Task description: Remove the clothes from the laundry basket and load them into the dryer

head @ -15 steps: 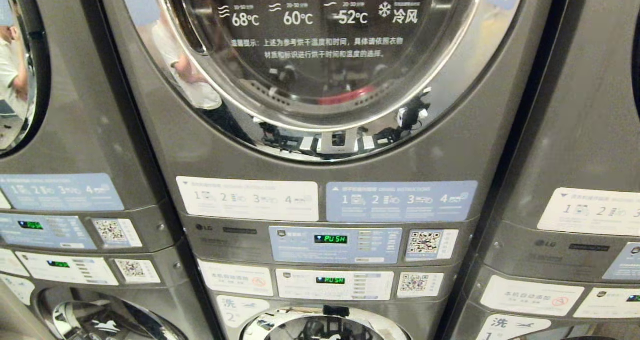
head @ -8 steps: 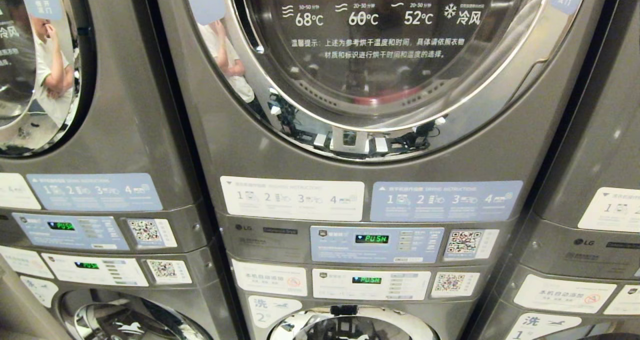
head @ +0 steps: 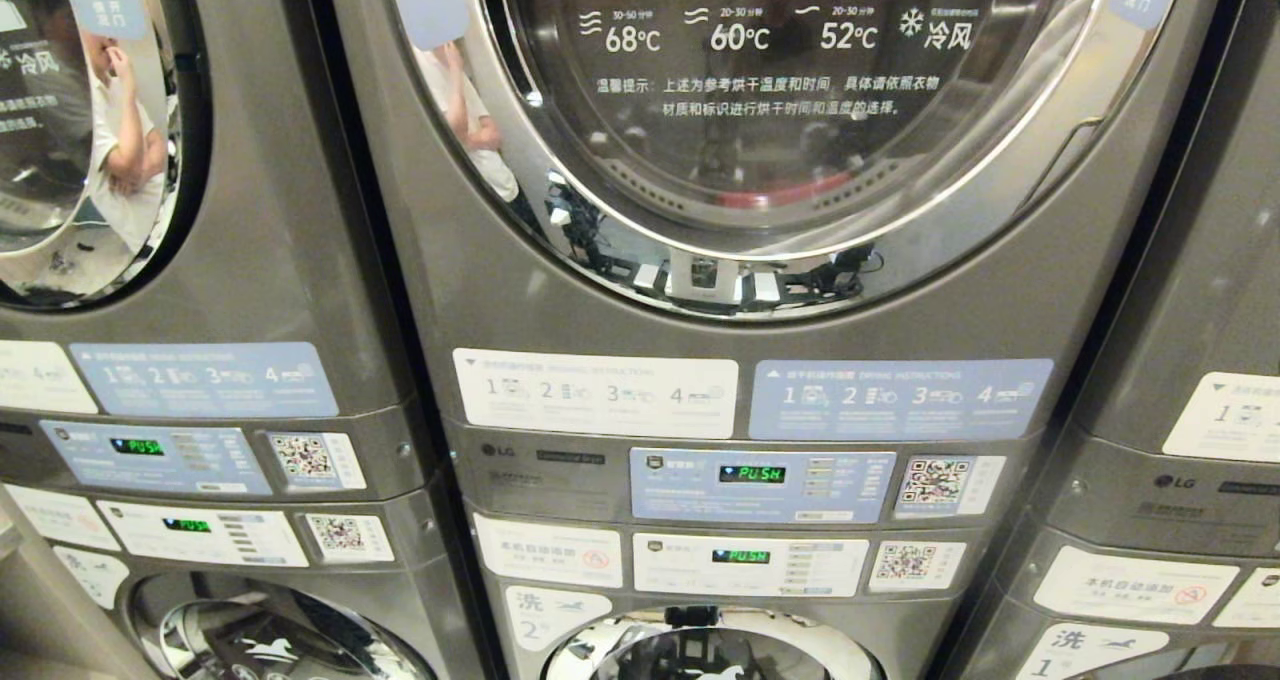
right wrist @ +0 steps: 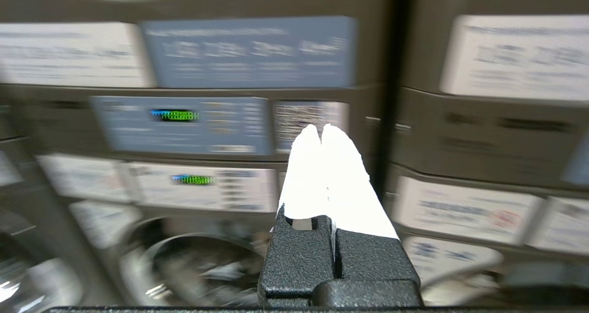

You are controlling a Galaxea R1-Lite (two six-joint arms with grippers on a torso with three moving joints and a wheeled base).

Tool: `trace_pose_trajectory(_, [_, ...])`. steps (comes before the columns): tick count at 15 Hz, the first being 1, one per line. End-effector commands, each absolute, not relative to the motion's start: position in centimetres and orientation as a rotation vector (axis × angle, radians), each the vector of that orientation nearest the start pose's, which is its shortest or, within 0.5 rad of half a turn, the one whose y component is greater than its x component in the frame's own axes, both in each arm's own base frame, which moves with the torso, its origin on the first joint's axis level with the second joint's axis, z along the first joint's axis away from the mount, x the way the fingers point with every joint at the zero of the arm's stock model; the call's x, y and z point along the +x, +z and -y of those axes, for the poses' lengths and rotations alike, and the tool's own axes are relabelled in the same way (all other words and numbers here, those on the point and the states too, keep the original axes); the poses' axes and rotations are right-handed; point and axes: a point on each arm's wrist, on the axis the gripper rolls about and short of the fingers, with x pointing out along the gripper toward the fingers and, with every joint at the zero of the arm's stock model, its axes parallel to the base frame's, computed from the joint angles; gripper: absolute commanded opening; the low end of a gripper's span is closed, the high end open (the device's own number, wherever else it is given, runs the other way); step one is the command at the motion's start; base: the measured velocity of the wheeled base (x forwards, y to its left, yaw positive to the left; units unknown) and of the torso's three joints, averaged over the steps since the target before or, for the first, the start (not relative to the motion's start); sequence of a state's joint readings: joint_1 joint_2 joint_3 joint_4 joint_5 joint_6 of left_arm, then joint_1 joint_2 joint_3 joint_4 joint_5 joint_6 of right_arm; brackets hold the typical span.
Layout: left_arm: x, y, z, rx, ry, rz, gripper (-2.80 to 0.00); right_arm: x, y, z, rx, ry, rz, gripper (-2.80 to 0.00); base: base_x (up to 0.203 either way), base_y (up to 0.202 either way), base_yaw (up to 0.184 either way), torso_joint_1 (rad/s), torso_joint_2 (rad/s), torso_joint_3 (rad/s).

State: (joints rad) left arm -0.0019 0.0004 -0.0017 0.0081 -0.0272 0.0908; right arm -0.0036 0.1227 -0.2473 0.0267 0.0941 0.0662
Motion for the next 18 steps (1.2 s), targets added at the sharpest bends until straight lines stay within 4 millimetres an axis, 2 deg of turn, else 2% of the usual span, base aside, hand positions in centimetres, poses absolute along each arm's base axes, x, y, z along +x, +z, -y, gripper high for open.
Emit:
trace_pose_trajectory(1, [-2.3, 7.5, 0.1, 0.066, -0.028, -0.004, -2.8, 0.1, 18.8, -0.6, 0.099, 0.277, -0.049, -2.8, 0.0, 0.0, 0.0, 0.0, 0.0, 0.0])
trace_pose_trajectory(2, [-2.3, 7.5, 0.1, 0.066, -0.028, -0.004, -2.8, 1.3, 19.4, -1.0, 0.113, 0.432, -0.114, -2.8, 0.0, 0.0, 0.0, 0.0, 0.0, 0.0])
trace_pose_trajectory(3, [-2.3, 7.5, 0.1, 0.064, -0.028, -0.004, -2.8, 2.5, 18.9, -1.2, 0.115, 0.538, -0.19, -2.8, 0.0, 0.0, 0.0, 0.0, 0.0, 0.0])
trace_pose_trajectory(6, [-2.3, 7.5, 0.0, 0.06, -0.008, -0.004, -2.8, 5.1, 15.5, -1.4, 0.06, 0.669, -0.387, -2.8, 0.0, 0.0, 0.0, 0.0, 0.0, 0.0])
trace_pose_trajectory(8, [-2.3, 7.5, 0.0, 0.06, -0.008, -0.004, -2.8, 6.6, 15.0, -1.4, 0.058, 0.687, -0.452, -2.8, 0.0, 0.0, 0.0, 0.0, 0.0, 0.0])
trace_pose_trajectory(13, [-2.3, 7.5, 0.0, 0.06, -0.008, -0.004, -2.8, 12.5, 14.9, -1.4, 0.016, 0.686, -0.45, -2.8, 0.0, 0.0, 0.0, 0.0, 0.0, 0.0])
trace_pose_trajectory(18, [-2.3, 7.5, 0.0, 0.06, -0.008, -0.004, -2.8, 18.2, 11.9, -1.7, -0.123, 0.7, -0.461, -2.8, 0.0, 0.0, 0.0, 0.0, 0.0, 0.0])
